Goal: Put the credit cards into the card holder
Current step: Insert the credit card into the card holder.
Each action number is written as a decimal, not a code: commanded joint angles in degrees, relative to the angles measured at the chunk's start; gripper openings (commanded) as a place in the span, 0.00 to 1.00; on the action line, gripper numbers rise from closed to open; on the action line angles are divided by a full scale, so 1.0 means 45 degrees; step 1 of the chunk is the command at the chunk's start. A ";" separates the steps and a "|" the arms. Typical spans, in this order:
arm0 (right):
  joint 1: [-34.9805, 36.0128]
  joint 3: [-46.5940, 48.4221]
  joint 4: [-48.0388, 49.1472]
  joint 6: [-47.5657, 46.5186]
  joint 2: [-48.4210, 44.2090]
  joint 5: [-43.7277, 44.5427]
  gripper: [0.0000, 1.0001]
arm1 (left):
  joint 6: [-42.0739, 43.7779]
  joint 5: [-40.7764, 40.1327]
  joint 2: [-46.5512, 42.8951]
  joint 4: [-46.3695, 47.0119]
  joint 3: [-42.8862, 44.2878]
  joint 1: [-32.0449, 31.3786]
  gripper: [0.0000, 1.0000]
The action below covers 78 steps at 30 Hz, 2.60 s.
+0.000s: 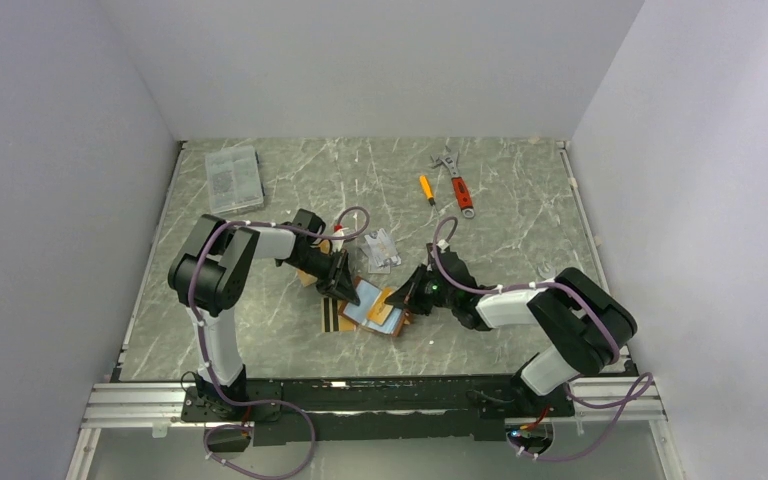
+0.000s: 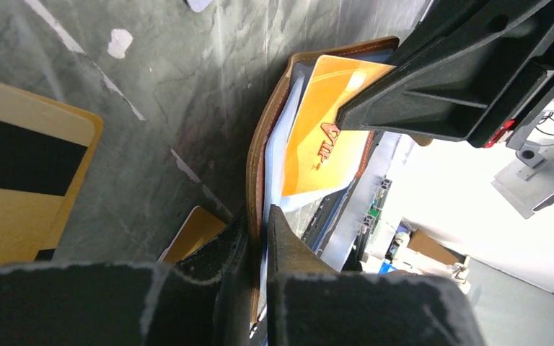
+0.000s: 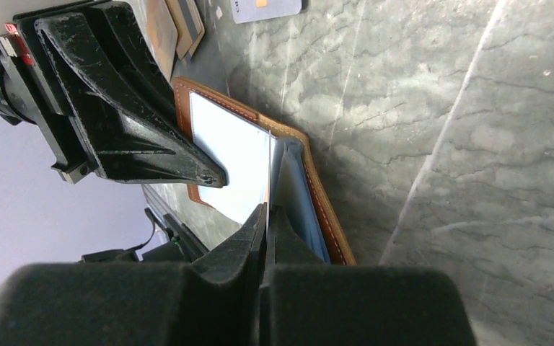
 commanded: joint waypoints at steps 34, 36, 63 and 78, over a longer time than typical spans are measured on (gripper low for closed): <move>0.0714 0.0285 -0.0768 -0.0239 -0.0915 0.1673 0.00 | -0.1216 -0.1418 -0.2101 0.0964 -0.0940 -0.0147 0.00; 0.0689 0.0244 -0.0702 -0.0240 -0.1092 0.1702 0.00 | -0.1505 -0.1427 -0.2033 0.1245 -0.1157 -0.0186 0.00; 0.0125 -0.1526 -0.1725 -0.0735 -0.4385 0.3212 0.00 | -0.3744 -0.1969 -0.1769 0.2477 -0.0487 -0.1026 0.00; 0.0119 -0.2280 0.0700 0.0463 -0.2485 0.2443 0.00 | -0.3854 -0.3106 -0.2046 0.2776 -0.1127 -0.1563 0.06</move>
